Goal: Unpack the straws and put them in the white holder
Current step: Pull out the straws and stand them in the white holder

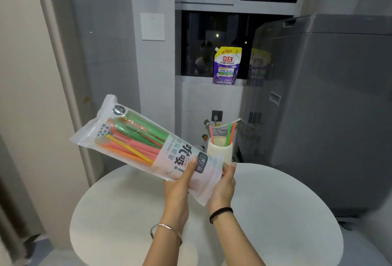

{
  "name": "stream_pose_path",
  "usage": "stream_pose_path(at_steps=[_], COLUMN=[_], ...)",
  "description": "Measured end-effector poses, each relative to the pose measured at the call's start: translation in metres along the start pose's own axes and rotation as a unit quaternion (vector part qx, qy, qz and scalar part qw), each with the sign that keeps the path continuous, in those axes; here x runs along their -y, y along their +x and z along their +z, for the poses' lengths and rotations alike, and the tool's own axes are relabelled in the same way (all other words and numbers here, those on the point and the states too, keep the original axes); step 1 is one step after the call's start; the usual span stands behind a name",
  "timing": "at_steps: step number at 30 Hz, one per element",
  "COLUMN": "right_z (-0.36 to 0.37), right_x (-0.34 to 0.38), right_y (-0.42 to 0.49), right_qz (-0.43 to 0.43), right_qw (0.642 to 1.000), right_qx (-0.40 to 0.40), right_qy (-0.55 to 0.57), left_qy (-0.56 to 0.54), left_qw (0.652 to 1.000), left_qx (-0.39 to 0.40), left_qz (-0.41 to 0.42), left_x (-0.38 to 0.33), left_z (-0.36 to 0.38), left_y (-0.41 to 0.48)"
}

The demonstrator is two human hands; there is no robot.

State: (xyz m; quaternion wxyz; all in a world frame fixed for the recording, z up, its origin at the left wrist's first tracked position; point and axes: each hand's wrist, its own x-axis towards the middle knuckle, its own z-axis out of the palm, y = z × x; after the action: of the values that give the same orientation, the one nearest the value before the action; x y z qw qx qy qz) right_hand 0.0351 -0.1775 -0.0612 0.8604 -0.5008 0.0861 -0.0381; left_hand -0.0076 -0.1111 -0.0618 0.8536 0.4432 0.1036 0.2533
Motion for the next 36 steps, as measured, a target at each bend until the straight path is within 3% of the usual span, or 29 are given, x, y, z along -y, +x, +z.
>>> stream_pose_path(at_steps=[8,12,16,23,28,34,36], right_z=[-0.007,-0.013,-0.02,-0.014,-0.02,-0.01,-0.01], right_x=[0.002,0.009,0.016,0.018,0.033,0.021,0.021], right_y=[0.006,0.014,0.024,0.018,0.02,0.013,0.014], right_qz=[-0.127,-0.172,-0.163,-0.093,-0.125,-0.062,-0.076], right_qw=[0.972,0.959,0.974,0.984,0.99,0.982,0.985], right_qx=[0.118,0.123,0.081,0.1,0.067,0.131,0.11], right_qy=[-0.157,-0.187,-0.132,-0.111,-0.017,-0.118,-0.111], left_qy=[-0.106,-0.156,-0.22,-0.224,-0.252,-0.248,-0.252], left_qw=[0.992,0.98,0.963,0.957,0.944,0.95,0.948], left_qx=[-0.052,-0.094,-0.099,-0.098,-0.091,-0.055,-0.053], left_qz=[-0.055,-0.082,-0.117,-0.158,-0.19,-0.181,-0.188], left_x=[0.001,-0.002,-0.004,0.0,-0.001,0.006,0.007], left_z=[-0.012,-0.021,-0.03,-0.016,-0.023,-0.009,-0.006], left_y=[0.008,0.015,0.019,0.01,0.017,0.009,0.007])
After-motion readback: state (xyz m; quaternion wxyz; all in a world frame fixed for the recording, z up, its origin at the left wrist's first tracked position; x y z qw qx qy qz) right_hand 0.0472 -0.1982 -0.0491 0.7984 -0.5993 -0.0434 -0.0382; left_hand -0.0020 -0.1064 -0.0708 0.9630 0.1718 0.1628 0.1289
